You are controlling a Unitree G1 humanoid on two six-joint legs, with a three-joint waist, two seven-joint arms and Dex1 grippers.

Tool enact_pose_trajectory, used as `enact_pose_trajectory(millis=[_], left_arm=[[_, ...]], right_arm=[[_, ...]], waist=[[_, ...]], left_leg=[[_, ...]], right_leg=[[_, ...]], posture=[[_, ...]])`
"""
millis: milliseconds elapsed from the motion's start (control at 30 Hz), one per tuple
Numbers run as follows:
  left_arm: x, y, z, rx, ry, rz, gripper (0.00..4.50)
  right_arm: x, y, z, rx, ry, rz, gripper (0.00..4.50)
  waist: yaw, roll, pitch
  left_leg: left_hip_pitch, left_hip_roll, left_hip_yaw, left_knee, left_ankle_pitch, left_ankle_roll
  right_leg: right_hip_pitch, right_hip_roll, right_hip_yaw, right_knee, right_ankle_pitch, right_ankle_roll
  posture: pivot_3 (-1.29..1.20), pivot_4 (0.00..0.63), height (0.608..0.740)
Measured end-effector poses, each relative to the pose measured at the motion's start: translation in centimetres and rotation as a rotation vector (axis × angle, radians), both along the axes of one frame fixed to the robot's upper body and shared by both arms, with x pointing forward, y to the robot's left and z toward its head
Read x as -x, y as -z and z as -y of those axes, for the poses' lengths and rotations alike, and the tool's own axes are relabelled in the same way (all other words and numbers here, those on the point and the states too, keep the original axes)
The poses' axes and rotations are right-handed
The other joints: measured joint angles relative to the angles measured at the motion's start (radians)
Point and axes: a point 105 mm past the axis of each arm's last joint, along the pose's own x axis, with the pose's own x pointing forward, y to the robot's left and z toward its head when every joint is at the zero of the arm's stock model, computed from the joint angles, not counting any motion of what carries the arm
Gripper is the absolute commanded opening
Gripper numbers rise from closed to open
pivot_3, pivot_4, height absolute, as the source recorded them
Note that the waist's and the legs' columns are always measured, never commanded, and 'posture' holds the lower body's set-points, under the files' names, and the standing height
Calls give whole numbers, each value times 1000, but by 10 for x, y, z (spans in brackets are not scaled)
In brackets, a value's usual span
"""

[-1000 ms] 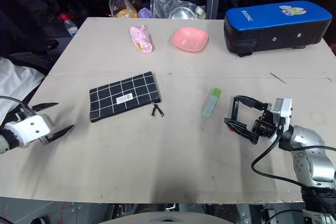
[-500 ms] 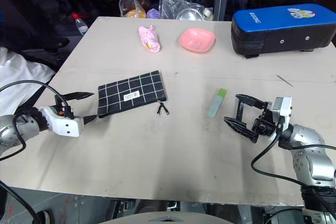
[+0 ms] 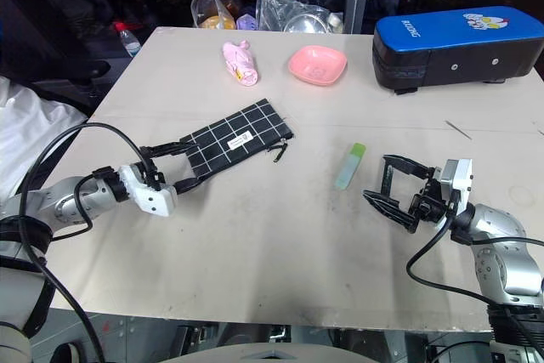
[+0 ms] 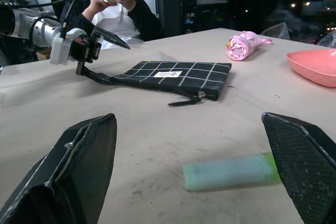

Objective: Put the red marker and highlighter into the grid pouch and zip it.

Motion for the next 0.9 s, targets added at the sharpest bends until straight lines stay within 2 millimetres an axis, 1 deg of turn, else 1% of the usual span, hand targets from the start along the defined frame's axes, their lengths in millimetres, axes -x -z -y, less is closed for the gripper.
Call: enact_pose_trajectory(millis=[133,333,533,633,800,900], left_arm=[[-7,-2,10,88,-16,5,4432],[-28,-8,23,190,-81,16,4432],[-34,-4,29,175,-97,2,4432],[-37,-2,38,173,-85,-3,4432],[-41,-1,50,166,-62,1,4432],[-43,0,58,171,-46,2,4432]], right_arm=[[0,0,0,0,1,1,4464],[0,-1,0,1,1,8,4464],[-1,-1,0,5,5,16,4464],[-1,0,0,10,10,17,4464],[-11,6,7,37,107,16,4464],[-14,5,8,37,132,26,4464]], waist=[[-7,-2,1],[-6,-3,2],[-6,-4,3],[-5,-5,3],[-5,-5,3],[-5,-5,3]], left_leg=[[0,0,0,0,2,-3],[0,0,0,0,2,-4],[0,0,1,0,2,-4],[0,0,1,0,2,-4],[0,0,1,0,2,-4],[0,0,1,0,3,-4]], right_leg=[[0,0,0,0,0,0],[-1,1,0,0,0,0],[-1,1,1,0,0,0],[-1,1,1,0,0,0],[-1,1,1,0,0,0],[-1,1,1,0,0,0]], posture=[[0,150,740],[0,150,740],[0,150,740],[0,150,740],[0,150,740],[0,150,740]])
